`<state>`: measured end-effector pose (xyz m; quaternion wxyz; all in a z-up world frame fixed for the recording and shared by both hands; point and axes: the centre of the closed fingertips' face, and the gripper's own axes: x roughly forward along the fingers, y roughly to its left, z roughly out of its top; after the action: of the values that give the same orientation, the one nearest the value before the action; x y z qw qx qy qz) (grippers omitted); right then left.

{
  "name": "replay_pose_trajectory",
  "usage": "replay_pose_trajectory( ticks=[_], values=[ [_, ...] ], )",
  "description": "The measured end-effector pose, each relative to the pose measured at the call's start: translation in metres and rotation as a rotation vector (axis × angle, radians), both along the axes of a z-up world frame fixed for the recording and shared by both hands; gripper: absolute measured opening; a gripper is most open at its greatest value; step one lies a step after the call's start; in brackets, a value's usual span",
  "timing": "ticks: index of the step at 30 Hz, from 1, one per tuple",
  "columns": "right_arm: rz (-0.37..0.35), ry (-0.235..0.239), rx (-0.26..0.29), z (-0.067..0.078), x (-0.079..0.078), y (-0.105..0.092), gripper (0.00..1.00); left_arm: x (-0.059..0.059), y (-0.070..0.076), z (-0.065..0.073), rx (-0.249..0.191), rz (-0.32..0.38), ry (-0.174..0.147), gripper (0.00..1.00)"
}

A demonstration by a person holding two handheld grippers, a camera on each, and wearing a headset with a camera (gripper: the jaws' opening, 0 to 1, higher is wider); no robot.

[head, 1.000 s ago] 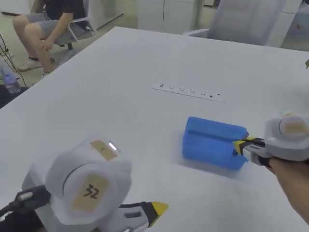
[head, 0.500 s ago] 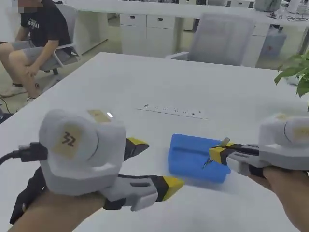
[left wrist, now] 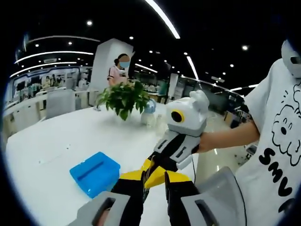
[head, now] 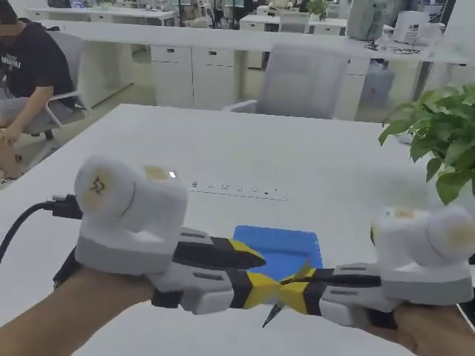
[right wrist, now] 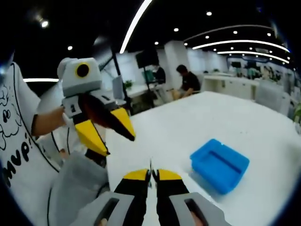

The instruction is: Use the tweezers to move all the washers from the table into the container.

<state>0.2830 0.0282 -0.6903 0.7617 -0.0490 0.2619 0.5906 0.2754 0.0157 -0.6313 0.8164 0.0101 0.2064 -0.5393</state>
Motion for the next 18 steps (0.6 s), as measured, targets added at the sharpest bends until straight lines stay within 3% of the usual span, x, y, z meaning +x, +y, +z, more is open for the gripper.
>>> replay_pose_trajectory(
  ticks=[3,10,12,16,18],
  values=[
    [0.038,-0.008,0.004,0.006,-0.011,0.002,0.02,-0.002,-0.006,0.004,-0.034,-0.033,0.024,0.13],
    [0.122,-0.015,-0.010,0.012,-0.030,0.004,0.02,-0.013,-0.024,-0.001,0.009,-0.193,0.034,0.11],
    [0.139,-0.009,-0.007,0.012,-0.033,0.004,0.02,-0.019,-0.028,-0.005,0.041,-0.250,0.028,0.08],
    [0.171,-0.007,-0.016,0.012,-0.039,0.005,0.02,-0.022,-0.033,-0.004,0.039,-0.274,0.042,0.00],
    [0.177,-0.011,-0.020,0.011,-0.040,0.005,0.02,-0.024,-0.034,-0.005,0.055,-0.288,0.029,0.00]
  ],
)
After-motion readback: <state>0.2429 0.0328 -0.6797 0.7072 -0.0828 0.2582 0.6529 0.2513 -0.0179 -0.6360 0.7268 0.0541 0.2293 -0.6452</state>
